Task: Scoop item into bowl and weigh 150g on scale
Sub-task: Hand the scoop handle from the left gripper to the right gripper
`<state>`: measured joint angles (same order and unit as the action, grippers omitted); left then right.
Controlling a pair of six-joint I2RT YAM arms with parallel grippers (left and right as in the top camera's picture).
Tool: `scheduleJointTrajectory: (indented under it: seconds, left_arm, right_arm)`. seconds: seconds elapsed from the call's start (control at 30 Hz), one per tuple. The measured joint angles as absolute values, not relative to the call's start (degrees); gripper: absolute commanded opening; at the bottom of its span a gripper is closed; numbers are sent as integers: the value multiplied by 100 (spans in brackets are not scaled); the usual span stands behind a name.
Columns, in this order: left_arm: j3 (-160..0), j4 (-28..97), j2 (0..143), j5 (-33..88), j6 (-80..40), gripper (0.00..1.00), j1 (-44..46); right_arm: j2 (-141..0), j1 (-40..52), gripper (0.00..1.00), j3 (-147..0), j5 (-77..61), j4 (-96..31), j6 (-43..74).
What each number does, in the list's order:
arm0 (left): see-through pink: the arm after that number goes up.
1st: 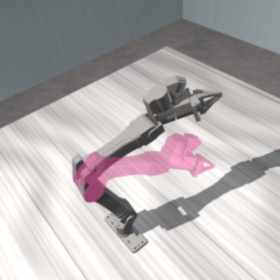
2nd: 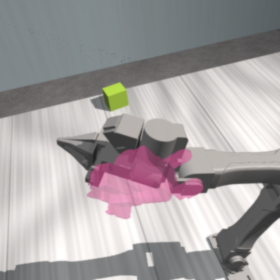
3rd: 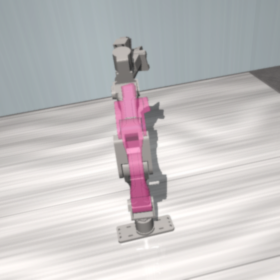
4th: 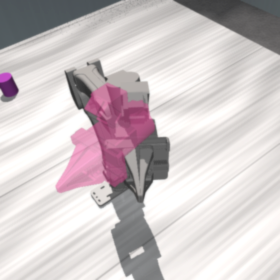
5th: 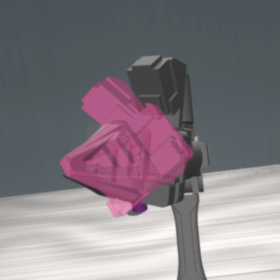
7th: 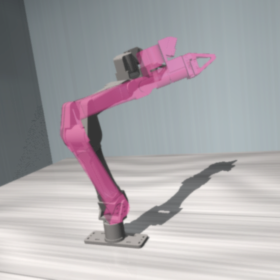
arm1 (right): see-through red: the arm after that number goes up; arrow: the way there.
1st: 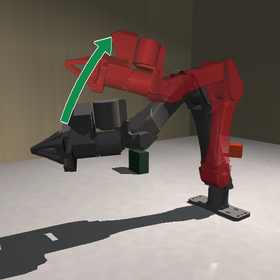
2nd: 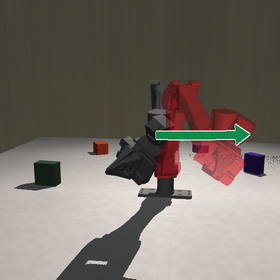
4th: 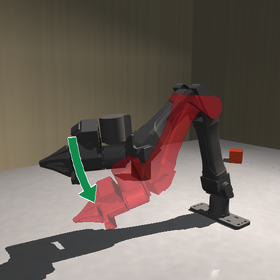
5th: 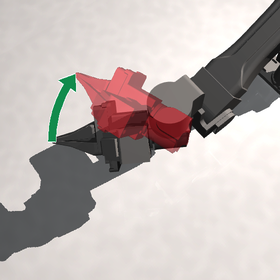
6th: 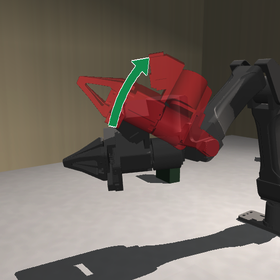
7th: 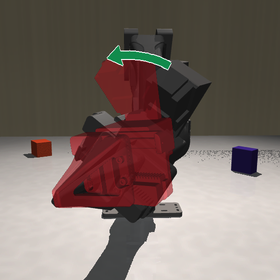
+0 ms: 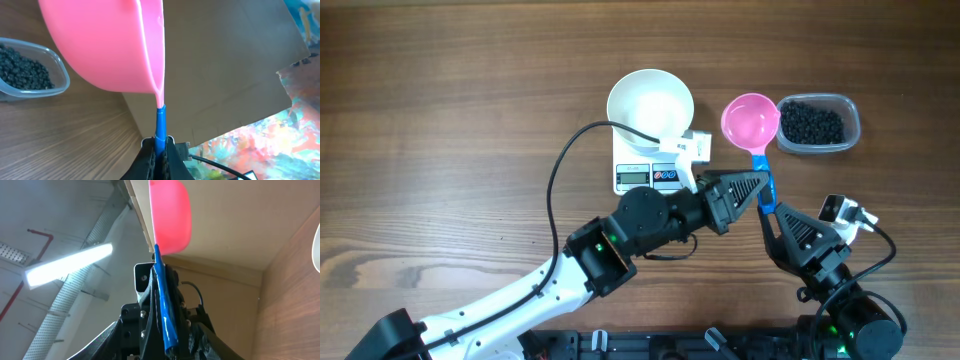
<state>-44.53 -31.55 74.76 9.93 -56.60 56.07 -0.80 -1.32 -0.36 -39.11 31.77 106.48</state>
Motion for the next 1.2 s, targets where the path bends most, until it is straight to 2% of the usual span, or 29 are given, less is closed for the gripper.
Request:
scheduleJointTrajectory:
  seconds: [0.2, 0.37, 0.87, 1.07, 1.13, 1.2]
  left_arm:
    - [-4453, -3044, 7476, 829, -5802, 4, 5815]
    - [-4453, -3022, 7476, 705, -5841, 4, 5850]
    - [-4453, -2936, 7476, 663, -5907, 4, 5972]
    - [-4460, -2963, 7476, 624, -5911, 4, 5994]
    - [-4464, -2963, 7476, 624, -5911, 4, 5994]
    - [-4466, -2963, 7474, 607, -5927, 4, 5994]
  right_arm:
    - [-80, -132, 43, -36, -3850, 3177, 10650]
    - [-80, -132, 35, -36, -3850, 3177, 10650]
    - [-80, -132, 26, -36, -3852, 3135, 10654]
    - [-80, -132, 13, -34, -3854, 3098, 10669]
    - [-80, -132, 4, -34, -3852, 3098, 10667]
    - [-80, -132, 4, -34, -3854, 3096, 10659]
